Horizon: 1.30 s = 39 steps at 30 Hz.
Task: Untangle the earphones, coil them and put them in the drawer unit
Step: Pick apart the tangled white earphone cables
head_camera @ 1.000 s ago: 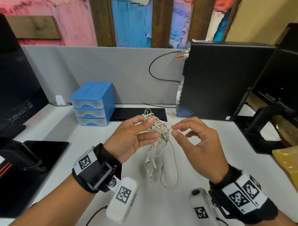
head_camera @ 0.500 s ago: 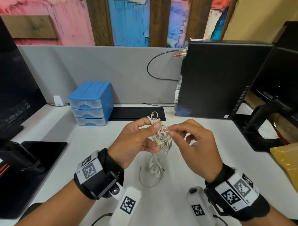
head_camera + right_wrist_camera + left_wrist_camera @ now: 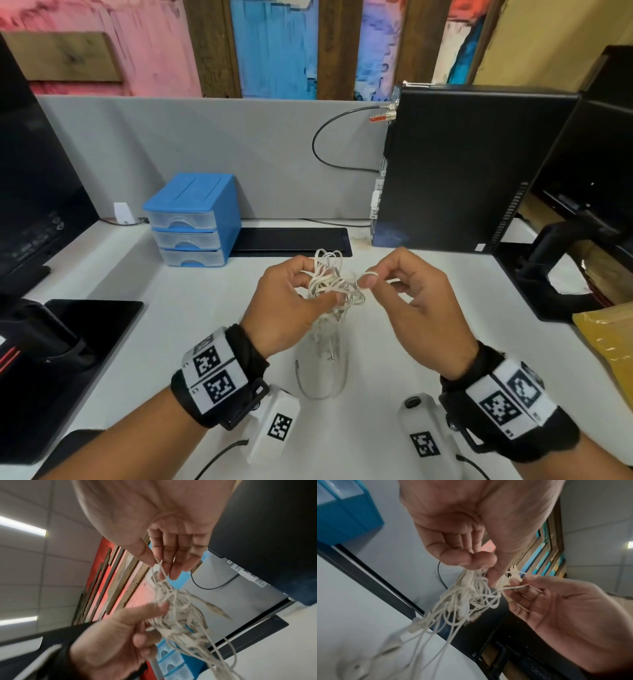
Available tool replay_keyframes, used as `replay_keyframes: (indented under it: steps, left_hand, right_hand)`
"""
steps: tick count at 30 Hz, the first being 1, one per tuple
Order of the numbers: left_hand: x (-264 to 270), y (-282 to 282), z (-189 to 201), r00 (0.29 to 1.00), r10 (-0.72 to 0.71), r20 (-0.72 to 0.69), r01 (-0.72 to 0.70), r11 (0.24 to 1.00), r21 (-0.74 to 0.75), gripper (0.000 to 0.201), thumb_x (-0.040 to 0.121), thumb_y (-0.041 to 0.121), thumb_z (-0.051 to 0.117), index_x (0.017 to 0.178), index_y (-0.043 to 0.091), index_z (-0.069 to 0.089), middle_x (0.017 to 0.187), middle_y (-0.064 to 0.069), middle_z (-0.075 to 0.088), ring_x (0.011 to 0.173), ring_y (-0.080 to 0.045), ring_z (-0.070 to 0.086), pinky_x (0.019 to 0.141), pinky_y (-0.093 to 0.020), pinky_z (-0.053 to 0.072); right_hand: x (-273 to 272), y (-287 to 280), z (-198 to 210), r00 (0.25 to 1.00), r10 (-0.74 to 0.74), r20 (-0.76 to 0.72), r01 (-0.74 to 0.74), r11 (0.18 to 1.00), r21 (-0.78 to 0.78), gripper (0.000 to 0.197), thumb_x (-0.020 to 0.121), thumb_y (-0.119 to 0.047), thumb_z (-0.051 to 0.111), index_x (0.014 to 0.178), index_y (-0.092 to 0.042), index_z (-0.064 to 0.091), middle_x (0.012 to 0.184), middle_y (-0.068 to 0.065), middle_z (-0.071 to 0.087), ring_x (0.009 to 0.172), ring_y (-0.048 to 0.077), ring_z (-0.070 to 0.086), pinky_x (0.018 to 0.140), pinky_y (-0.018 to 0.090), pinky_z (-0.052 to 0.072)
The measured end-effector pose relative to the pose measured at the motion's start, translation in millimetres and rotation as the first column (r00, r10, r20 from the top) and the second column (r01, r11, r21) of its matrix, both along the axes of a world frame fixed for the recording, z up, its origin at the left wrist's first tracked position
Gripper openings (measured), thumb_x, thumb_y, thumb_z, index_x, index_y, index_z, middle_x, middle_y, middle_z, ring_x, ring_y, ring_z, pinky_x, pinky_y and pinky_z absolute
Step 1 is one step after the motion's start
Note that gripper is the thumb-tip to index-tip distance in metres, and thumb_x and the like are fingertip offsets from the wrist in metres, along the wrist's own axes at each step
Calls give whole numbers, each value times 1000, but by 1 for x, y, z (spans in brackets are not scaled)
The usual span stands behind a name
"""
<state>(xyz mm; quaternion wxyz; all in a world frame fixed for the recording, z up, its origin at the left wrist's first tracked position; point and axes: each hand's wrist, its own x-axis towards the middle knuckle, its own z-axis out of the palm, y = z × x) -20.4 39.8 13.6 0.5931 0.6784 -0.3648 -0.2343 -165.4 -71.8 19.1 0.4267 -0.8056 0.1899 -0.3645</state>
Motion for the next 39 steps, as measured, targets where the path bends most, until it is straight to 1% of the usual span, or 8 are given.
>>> replay_keyframes:
  steps: [6,13,17,20,23,27,33,39]
  left_hand:
    - [21,0,0,995,33,-91,-29,999,46,23,77,-1,79,96,2,67,87,-17,73,44,0,55,40,-12,38]
    - [32,0,2,998,32,-59,-27,997,78,22,80,-3,75,100,2,69,82,-5,71,46,6,56,45,-5,38]
    - [36,0,-2,998,21,-67,-14,995,100,19,79,-4,74,92,9,70,78,1,74,56,3,63,52,-8,44]
    - [41,-1,-5,989,19,-147,-10,998,62,20,80,-7,71,93,9,72,85,-8,76,71,-11,70,66,-18,53]
    - [44,-1,-1,933,-4,-360,-1,1000,-13,17,85,-9,60,96,2,67,92,-16,74,83,-25,72,80,-32,59]
    - [46,0,7,817,-58,-574,-3,995,-104,17,86,-9,48,93,1,60,91,-20,71,73,-27,71,78,-38,59]
    - [49,1,10,784,-82,-615,-3,991,-136,24,79,-2,48,61,14,45,61,-2,34,46,-12,35,48,-22,37]
    - [35,2,8,956,-130,-263,125,991,-37,13,75,8,78,85,7,70,72,-3,70,60,-10,64,61,-20,51]
  right_hand:
    - [-6,-26,11,988,-120,94,120,993,-3,19,86,3,65,77,-12,58,68,21,59,64,40,58,62,51,52]
    - [-15,-41,28,946,-216,242,79,876,475,18,98,-11,53,83,-11,61,64,1,68,68,23,72,69,34,60]
    - [-16,-42,32,992,-87,94,11,792,611,40,101,-36,48,71,-11,59,46,-2,26,38,14,27,43,26,40]
    - [-19,-44,32,997,-29,-68,55,914,403,43,96,-42,55,65,-13,65,47,-2,26,41,14,20,42,22,23]
    - [-25,-47,29,914,-18,-406,-6,998,-58,24,84,-41,71,70,-22,76,51,-9,58,46,13,46,49,25,44]
    - [-27,-50,21,790,-47,-611,-52,988,-144,16,84,-35,73,69,-30,76,69,-22,71,65,-3,64,70,27,54]
    - [-32,-62,32,969,-100,-226,72,989,-130,15,86,-21,74,71,-26,75,66,-13,71,56,0,58,56,11,44]
    - [-27,-58,30,982,-171,81,177,982,-71,20,88,-11,70,77,-28,75,72,-7,72,64,5,60,62,16,46]
